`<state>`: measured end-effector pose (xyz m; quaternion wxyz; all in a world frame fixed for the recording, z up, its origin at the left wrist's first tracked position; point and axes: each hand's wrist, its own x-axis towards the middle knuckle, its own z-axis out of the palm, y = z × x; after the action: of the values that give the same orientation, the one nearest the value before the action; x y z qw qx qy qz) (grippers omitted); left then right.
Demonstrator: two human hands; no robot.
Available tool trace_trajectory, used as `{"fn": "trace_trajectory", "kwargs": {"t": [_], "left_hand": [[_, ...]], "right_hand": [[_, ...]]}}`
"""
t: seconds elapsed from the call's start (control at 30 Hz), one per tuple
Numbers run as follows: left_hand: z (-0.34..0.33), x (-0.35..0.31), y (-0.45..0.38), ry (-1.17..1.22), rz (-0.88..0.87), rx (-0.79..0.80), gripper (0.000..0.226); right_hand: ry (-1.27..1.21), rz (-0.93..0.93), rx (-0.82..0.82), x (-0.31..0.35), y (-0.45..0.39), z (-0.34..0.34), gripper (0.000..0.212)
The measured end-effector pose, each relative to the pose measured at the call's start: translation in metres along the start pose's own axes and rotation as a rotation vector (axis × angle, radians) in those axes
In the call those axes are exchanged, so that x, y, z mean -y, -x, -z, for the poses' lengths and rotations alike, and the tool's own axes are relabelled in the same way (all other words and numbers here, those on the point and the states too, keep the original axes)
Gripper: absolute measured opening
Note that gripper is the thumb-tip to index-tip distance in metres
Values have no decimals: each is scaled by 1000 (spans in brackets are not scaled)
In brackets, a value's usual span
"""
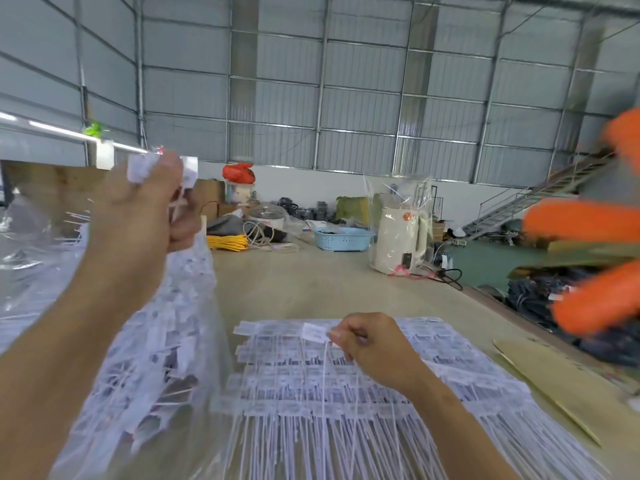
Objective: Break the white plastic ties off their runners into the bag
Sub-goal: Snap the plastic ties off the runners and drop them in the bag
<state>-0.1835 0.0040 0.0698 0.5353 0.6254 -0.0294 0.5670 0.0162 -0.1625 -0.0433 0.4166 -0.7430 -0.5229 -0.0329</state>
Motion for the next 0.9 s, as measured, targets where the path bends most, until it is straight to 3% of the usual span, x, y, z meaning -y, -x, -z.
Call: {"fn": "trace_trajectory", "kwargs": {"t": [0.1,0.17,0.23,0.3,0.33,0.47,0.53,0.6,0.67,0.73,0.83,0.9], "left_hand": [[47,24,-19,-808,-47,-104,14],[71,55,-14,-1238,74,4,26],[83,78,5,-1457,169,124,58],[90,97,19,-1639,226,245,112],[90,103,25,-1724,223,286,120],[80,92,25,-1954,460,305,71],[63,74,19,-2106,466,317,59],[33,54,19,-2026,205,241,43],[-8,46,34,-1531,-50,180,33],[-50,48,49,-1091,47,246,39],[-88,79,67,-890,426,426,57],[-92,98,77,-582,612,365,51]], "right_hand": [[-16,22,-18,4,1,-1,40],[-15,34,-26,5,1,-2,41],[-9,41,-28,6,0,-2,42],[-18,50,-28,5,1,-2,41],[-29,51,-27,4,1,-3,39],[-73,48,-23,3,1,-1,38],[-82,52,-11,3,1,0,37],[-102,51,6,3,0,1,34],[-128,46,22,2,0,1,32],[-168,38,34,1,0,0,30],[-213,11,17,-2,-1,2,27],[-213,4,-6,-5,-2,3,28]]}}
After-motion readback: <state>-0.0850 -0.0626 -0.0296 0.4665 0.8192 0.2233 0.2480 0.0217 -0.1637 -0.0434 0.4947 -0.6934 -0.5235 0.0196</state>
